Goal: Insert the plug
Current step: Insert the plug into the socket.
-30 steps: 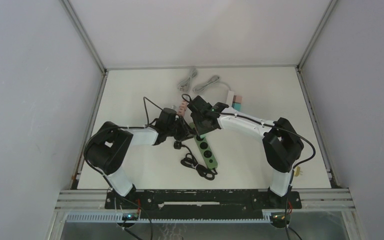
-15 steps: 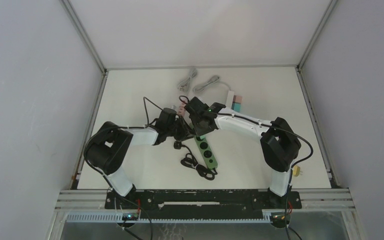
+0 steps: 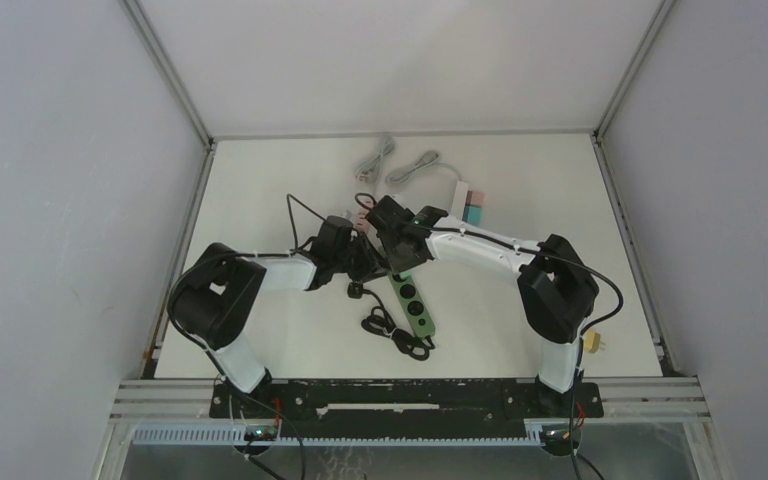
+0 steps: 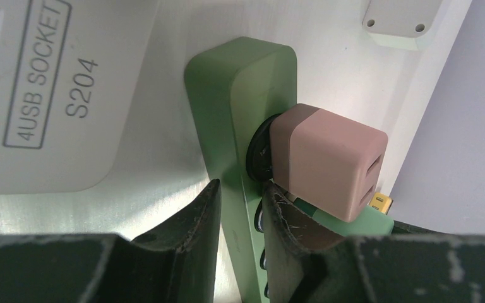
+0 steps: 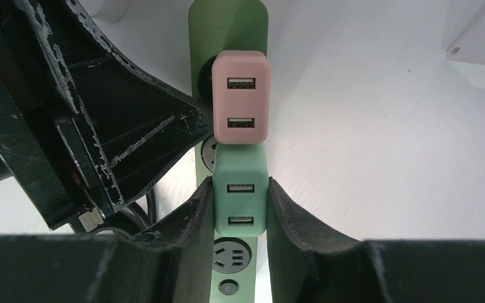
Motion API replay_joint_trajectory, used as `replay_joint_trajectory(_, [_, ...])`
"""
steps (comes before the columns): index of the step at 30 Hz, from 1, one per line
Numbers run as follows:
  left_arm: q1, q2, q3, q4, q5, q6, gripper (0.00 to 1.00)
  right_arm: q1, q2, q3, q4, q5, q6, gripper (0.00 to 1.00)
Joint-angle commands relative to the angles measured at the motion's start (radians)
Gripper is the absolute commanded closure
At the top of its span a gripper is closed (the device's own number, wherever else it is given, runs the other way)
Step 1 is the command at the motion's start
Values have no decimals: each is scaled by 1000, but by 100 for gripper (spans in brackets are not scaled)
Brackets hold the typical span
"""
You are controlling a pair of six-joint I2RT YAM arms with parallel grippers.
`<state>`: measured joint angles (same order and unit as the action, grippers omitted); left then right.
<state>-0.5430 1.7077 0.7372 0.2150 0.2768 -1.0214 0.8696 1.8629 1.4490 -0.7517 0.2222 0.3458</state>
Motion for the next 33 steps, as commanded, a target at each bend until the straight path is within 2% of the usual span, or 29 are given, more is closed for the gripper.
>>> replay_joint_trajectory(1, [1,9,28,-49,-8,8,66,14,22,25,-30,35,0,100])
replay_joint_trajectory(15, [1,15,27,-51,-1,1,67,54,68,34,-59,63,-13,100])
replay_joint_trajectory(22, [2,18,26,-49,9,-10,68,14,30,-37,-10,-14,22,100])
replay_joint_trajectory(33, [3,24,19,-40,16,-23,69,42,52,-36,-19,3,2,100])
